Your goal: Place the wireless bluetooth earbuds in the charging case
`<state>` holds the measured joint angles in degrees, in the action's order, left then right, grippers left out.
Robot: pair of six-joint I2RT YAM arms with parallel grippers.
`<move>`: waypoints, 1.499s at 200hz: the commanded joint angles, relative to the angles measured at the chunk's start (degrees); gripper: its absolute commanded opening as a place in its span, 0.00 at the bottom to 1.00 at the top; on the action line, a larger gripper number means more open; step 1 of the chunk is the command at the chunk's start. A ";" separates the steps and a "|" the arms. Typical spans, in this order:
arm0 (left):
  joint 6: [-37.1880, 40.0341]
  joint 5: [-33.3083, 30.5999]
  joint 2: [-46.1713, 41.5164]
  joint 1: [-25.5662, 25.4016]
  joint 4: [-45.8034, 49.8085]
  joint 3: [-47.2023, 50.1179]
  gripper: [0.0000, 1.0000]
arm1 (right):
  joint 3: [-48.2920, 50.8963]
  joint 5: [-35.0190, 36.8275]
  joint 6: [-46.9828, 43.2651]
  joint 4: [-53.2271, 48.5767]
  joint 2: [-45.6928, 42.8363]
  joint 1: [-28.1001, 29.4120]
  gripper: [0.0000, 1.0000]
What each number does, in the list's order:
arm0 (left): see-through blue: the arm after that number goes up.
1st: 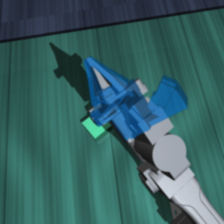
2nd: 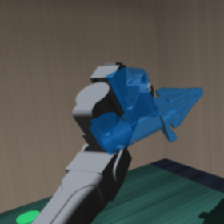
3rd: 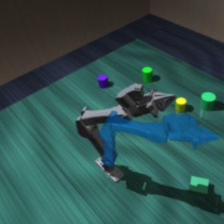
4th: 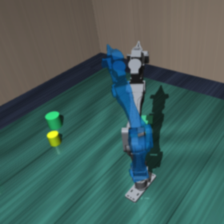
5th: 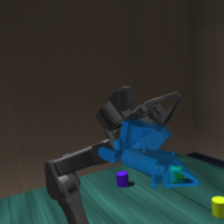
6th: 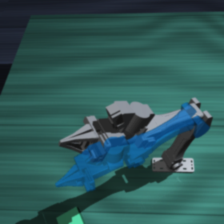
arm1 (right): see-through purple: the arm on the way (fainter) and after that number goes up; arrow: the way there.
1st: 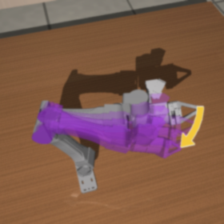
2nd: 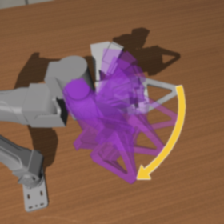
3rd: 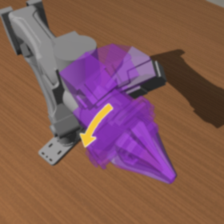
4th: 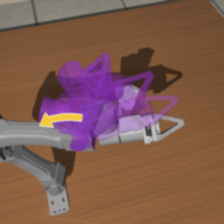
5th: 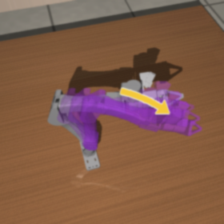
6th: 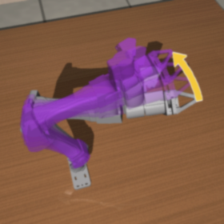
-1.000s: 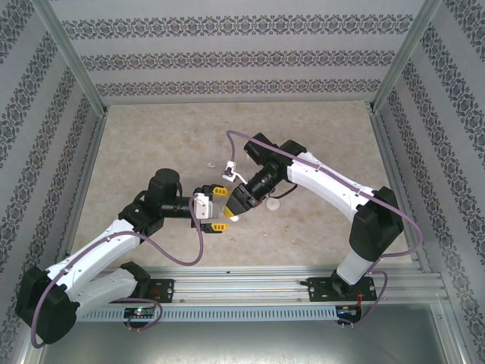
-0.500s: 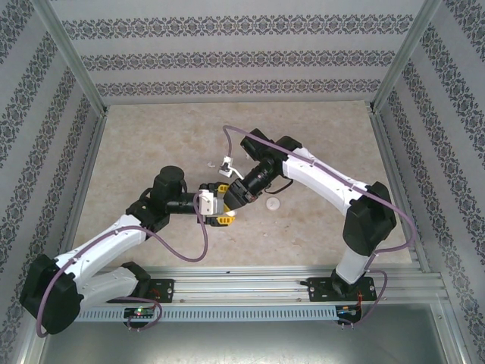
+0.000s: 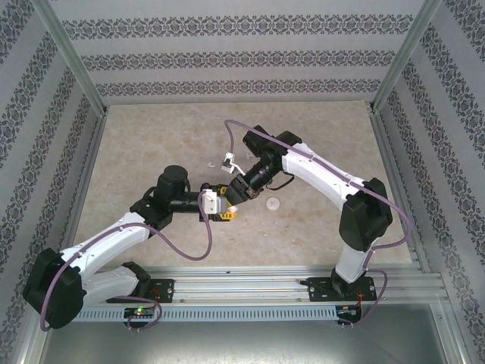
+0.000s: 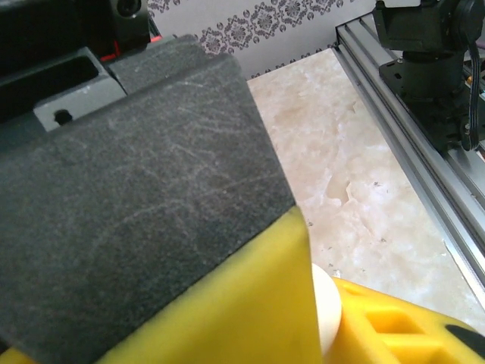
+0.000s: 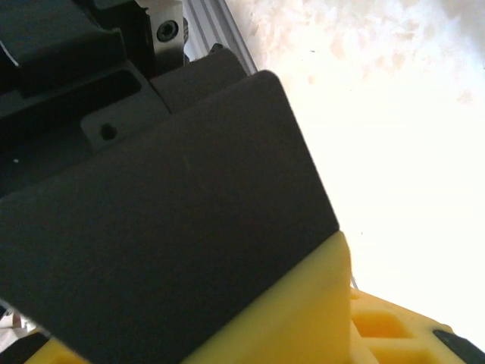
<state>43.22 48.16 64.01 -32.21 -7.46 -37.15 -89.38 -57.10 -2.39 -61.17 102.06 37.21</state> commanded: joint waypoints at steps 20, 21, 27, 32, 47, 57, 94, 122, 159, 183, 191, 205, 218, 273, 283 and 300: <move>-1.30 -0.52 2.21 -0.55 -4.14 -1.73 0.35 | -2.59 -1.90 -1.87 -1.50 0.87 -1.22 0.43; -1.30 -0.52 2.28 -0.57 -4.09 -1.72 0.35 | -2.62 -1.88 -1.89 -1.54 0.86 -1.20 0.43; -1.38 -0.57 2.36 -0.58 -4.14 -1.95 0.34 | -2.64 -1.71 -1.82 -1.37 0.83 -1.26 0.43; -1.39 -0.69 2.51 -0.56 -4.22 -1.94 0.33 | -2.64 -1.45 -1.66 -1.30 0.78 -1.42 0.44; -1.46 -1.01 2.51 -0.57 -4.31 -1.95 0.30 | -2.70 -0.31 -0.99 -0.68 0.48 -1.89 0.50; -1.71 -1.23 2.44 -0.58 -4.31 -1.93 0.27 | -2.49 0.44 -0.31 0.26 -0.11 -2.12 0.54; -2.49 -2.24 1.77 -0.58 -3.88 -1.94 0.20 | -1.00 1.49 3.38 5.83 -3.45 -3.36 0.58; -2.97 -2.72 1.39 -0.58 -3.25 -2.12 0.12 | -0.14 2.46 4.79 7.79 -5.29 -4.06 0.58; -5.16 -4.36 0.86 -0.50 -1.94 -2.45 0.06 | 3.53 2.86 7.31 12.20 -9.07 -5.61 0.59; -6.56 -5.18 0.49 -0.47 -0.45 -2.55 0.05 | 7.77 5.83 10.24 17.29 -13.51 -6.95 0.61; -6.63 -5.43 0.70 -0.40 1.36 -3.07 0.05 | 9.22 8.19 11.33 18.61 -15.10 -7.27 0.61; -6.91 -5.51 1.72 -0.30 6.21 -4.77 0.06 | 11.78 15.00 13.06 20.06 -17.84 -7.59 0.61; -8.99 -5.71 3.59 -0.27 10.36 -6.64 0.08 | 14.39 22.81 14.88 20.59 -20.24 -7.68 0.61; -20.28 -4.12 17.09 -0.29 20.01 -13.72 0.11 | 28.60 39.97 23.60 24.95 -30.20 -7.92 0.62; -22.14 -4.17 19.84 -0.40 21.16 -15.07 0.11 | 30.81 42.25 24.97 25.12 -32.14 -7.93 0.62; -24.20 -4.42 24.66 -0.81 23.84 -17.57 0.10 | 35.13 45.53 27.35 25.53 -35.92 -7.94 0.62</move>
<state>24.88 42.83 83.68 -32.21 9.72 -51.05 -58.41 -20.32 19.75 -37.54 71.13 29.71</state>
